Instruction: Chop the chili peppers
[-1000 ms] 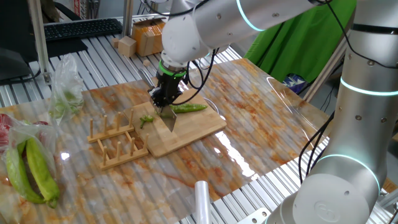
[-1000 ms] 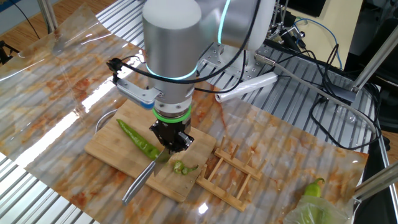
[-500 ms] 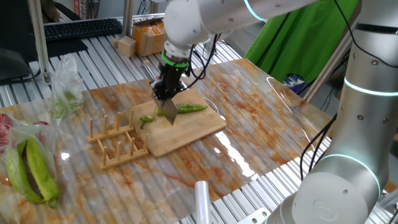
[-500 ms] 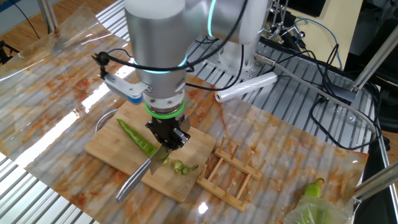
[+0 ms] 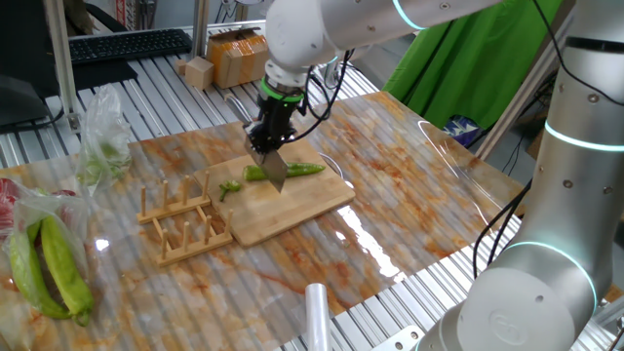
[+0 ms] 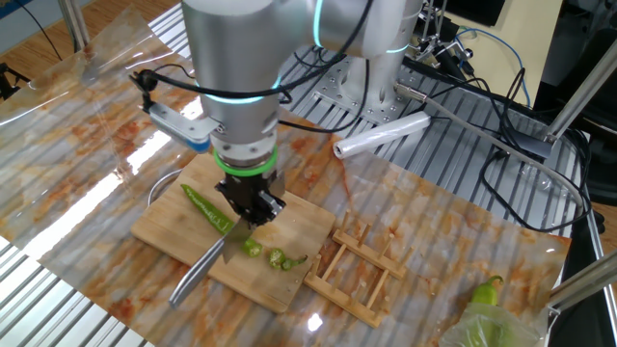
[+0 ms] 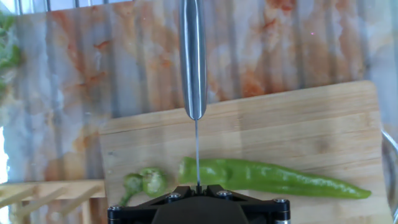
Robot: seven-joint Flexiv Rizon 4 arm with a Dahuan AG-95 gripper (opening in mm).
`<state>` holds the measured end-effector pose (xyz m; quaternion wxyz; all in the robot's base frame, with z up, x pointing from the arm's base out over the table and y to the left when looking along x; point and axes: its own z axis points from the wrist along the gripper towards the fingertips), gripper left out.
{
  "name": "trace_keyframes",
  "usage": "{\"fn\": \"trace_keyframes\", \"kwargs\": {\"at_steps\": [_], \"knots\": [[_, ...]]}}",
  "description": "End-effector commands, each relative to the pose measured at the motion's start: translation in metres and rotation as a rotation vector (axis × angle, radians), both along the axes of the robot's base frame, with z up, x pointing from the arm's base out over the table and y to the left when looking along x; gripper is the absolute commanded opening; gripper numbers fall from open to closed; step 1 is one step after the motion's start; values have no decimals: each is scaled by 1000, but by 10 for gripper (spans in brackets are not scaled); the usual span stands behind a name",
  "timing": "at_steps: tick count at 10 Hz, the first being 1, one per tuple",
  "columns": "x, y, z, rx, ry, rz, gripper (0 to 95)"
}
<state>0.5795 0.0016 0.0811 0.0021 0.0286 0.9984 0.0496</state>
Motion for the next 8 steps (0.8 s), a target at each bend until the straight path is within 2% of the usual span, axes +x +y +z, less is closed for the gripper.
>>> {"fn": "trace_keyframes", "kwargs": {"at_steps": [1, 8], "knots": [[2, 1, -2, -1, 0, -30, 0], [2, 3, -3, 0, -5, -38, 0]]}}
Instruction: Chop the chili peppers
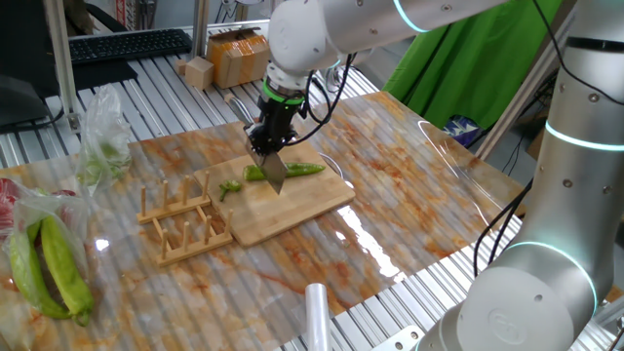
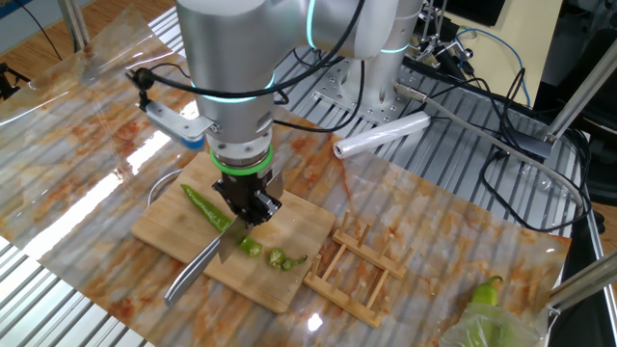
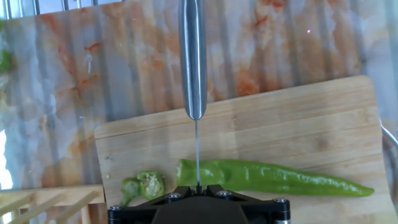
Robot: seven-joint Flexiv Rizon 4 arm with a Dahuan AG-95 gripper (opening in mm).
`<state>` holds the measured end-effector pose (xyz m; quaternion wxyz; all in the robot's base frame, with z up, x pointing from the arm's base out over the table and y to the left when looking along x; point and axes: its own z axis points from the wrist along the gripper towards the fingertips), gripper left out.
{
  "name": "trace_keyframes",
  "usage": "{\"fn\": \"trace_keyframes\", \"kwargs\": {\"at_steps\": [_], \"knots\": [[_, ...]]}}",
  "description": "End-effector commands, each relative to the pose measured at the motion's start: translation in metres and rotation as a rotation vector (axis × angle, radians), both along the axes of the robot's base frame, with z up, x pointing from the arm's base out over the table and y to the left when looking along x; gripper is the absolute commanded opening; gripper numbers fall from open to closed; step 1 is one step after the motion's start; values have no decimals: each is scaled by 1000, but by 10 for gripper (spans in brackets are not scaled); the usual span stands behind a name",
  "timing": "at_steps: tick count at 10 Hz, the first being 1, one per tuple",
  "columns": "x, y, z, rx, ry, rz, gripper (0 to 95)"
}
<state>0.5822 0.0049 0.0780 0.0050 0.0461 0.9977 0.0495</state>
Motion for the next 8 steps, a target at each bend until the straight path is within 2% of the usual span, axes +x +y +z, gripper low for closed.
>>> {"fn": "trace_keyframes", "kwargs": {"at_steps": [1, 3, 4, 5, 6, 7, 8], "knots": [[0, 1, -4, -1, -6, -3, 0], [2, 6, -20, -5, -29, -3, 0], [5, 11, -35, -3, -51, -7, 0], [6, 12, -40, -4, -61, -7, 0], [8, 14, -52, -3, -81, -10, 0], [8, 14, -54, -15, -81, -7, 0], [7, 14, -53, -21, -68, -6, 0]]}}
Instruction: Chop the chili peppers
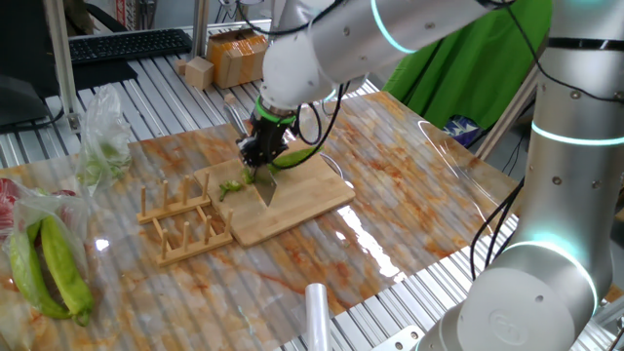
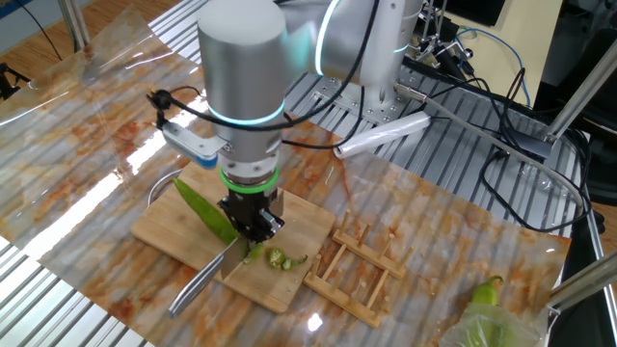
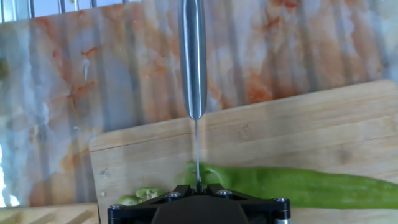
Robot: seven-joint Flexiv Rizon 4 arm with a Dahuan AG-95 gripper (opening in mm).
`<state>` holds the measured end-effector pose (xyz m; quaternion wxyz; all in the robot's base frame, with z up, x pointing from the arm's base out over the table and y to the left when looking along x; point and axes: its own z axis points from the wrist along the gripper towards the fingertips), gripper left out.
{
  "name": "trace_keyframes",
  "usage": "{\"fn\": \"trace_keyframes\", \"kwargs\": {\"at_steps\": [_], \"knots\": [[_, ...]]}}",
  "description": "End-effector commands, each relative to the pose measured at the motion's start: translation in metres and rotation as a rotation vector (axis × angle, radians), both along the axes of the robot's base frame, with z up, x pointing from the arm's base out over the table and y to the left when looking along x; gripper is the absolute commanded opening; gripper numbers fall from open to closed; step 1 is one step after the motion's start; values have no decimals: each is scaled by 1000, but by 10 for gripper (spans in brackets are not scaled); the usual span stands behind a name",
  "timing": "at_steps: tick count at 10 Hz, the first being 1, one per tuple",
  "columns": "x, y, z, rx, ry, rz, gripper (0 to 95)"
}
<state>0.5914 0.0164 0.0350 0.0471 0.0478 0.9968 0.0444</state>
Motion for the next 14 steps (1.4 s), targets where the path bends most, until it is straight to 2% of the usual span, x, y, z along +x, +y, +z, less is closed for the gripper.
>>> {"fn": "trace_keyframes", "kwargs": {"at_steps": [1, 3, 4, 6, 7, 10, 11, 12, 13, 14], "knots": [[-3, 2, -9, -1, 8, -3, 0], [-3, 3, -8, 7, 8, -7, 0], [-5, 4, -8, 5, 18, -8, 0], [-14, 5, -12, 3, 14, -19, 0], [-18, 5, -13, 8, 9, -23, 0], [-19, 9, -13, 28, 10, -32, 0], [-20, 10, -11, 19, 24, -31, 0], [-20, 10, -9, 17, 22, -29, 0], [-21, 10, -4, 36, 33, -35, 0], [-22, 8, 6, 30, 56, -31, 0]]}}
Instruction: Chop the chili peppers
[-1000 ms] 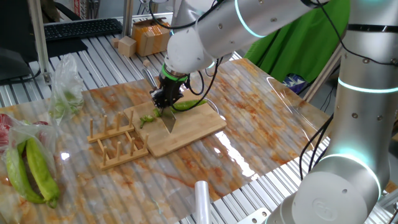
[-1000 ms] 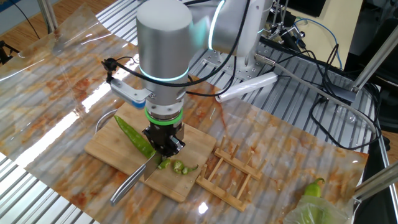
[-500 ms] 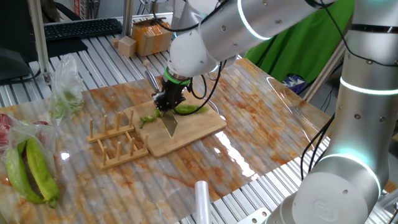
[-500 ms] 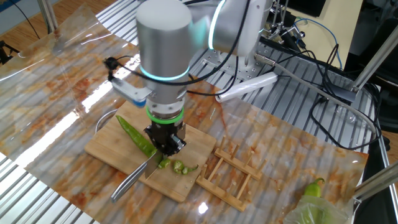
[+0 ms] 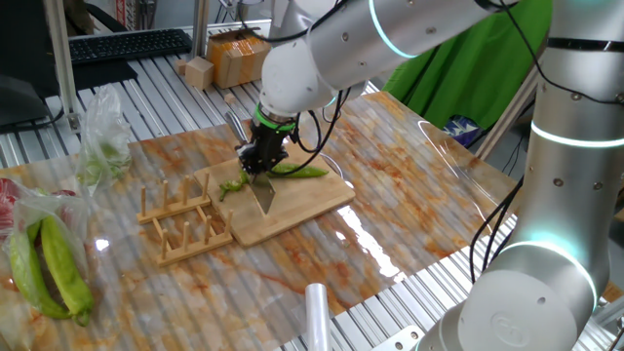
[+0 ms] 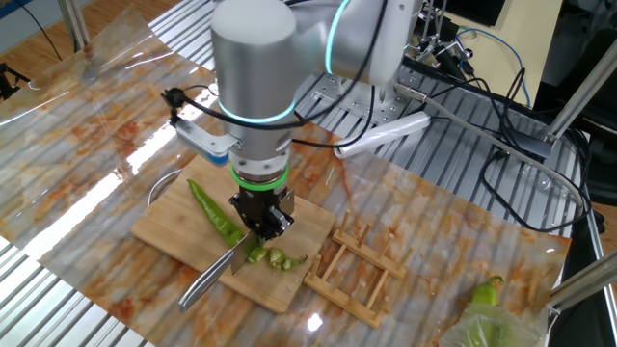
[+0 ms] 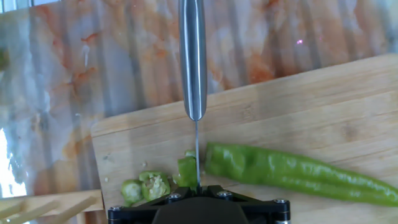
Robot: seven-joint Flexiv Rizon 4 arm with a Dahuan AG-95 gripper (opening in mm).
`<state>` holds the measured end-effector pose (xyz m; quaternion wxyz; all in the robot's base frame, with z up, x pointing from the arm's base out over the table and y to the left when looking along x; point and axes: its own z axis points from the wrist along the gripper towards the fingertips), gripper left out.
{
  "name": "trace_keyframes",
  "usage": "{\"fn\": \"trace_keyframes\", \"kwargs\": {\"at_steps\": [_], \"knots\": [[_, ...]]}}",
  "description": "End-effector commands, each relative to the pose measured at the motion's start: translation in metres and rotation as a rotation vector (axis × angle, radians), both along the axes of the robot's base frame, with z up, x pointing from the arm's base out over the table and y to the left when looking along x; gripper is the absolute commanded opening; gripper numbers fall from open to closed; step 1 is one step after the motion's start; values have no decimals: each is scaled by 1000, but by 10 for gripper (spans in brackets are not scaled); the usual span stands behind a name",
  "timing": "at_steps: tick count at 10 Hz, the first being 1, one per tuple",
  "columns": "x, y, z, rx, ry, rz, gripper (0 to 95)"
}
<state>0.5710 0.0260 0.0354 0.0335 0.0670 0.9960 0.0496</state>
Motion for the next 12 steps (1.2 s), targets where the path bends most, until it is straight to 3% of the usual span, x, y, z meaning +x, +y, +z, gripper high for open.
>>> {"fn": "trace_keyframes", "kwargs": {"at_steps": [1, 4, 6, 7, 9, 12], "knots": [[-2, -5, 18, 12, 48, 15, 0], [-1, -6, 25, -5, 53, 24, 0], [-2, -10, 36, -9, 56, 20, 0], [-2, -10, 41, 6, 59, 4, 0], [-3, -12, 49, 1, 62, -2, 0], [-3, -25, 51, -21, 57, 29, 0]]}}
